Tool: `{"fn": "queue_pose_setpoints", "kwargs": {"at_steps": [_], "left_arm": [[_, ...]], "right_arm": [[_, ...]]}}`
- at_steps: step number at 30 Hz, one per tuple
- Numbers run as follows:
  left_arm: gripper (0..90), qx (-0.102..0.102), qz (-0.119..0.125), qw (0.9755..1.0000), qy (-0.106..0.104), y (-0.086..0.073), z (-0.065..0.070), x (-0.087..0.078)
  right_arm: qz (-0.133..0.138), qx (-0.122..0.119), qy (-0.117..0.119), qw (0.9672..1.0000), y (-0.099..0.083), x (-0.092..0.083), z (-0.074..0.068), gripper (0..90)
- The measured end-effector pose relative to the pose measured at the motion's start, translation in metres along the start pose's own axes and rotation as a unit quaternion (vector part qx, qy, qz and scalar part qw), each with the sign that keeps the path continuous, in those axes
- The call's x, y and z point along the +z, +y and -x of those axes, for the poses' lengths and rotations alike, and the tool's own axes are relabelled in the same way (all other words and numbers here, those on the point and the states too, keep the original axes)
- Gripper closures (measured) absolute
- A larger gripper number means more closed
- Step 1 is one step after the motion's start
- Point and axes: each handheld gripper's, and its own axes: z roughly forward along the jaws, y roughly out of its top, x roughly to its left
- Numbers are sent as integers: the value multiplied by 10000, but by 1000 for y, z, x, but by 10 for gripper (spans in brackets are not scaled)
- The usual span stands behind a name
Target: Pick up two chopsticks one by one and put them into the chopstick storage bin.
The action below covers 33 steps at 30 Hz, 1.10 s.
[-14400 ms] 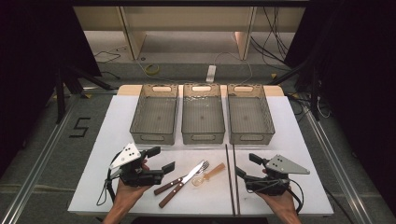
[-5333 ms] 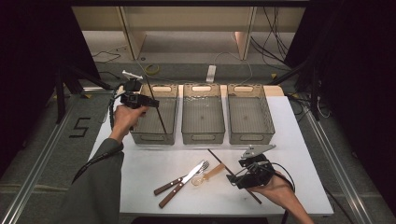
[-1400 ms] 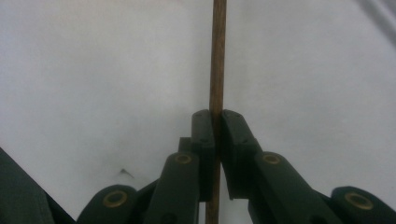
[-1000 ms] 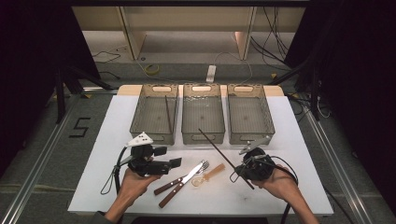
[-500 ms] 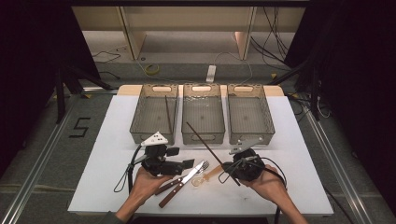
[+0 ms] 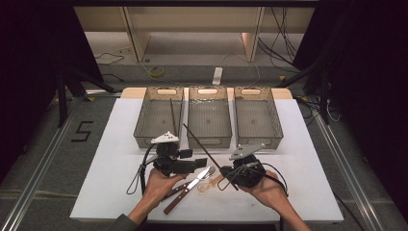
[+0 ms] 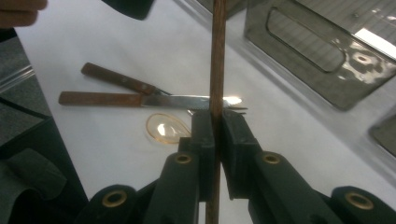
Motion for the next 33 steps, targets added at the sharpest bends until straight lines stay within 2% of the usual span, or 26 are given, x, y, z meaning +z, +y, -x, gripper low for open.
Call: {"fn": "queue_pose_setpoints", "kwargs": {"at_steps": [5,7,14,25,30,31,33], "left_arm": [[286,-185,41,9998,-81,3,0,2],[317,-335,75,9993,-139,4,-2,3],[483,-531,94,9982,-247,4,-4,4],[745,-688,142,9966,-439,3,-7,2],[817,-832,166,9936,-743,4,-8,1],[830,-840,164,9934,-770,4,-7,0],[838,-725,147,9946,-728,5,-6,-1]], "right_arm": [[123,-58,34,9999,6,5,-7,843],[163,-106,45,9998,9,6,-10,843],[302,-149,38,9994,14,7,-15,844],[353,-156,90,9992,16,10,-18,843],[385,-137,129,9991,15,12,-18,840],[408,-137,134,9990,14,13,-18,835],[444,-144,181,9987,14,13,-18,831]]}}
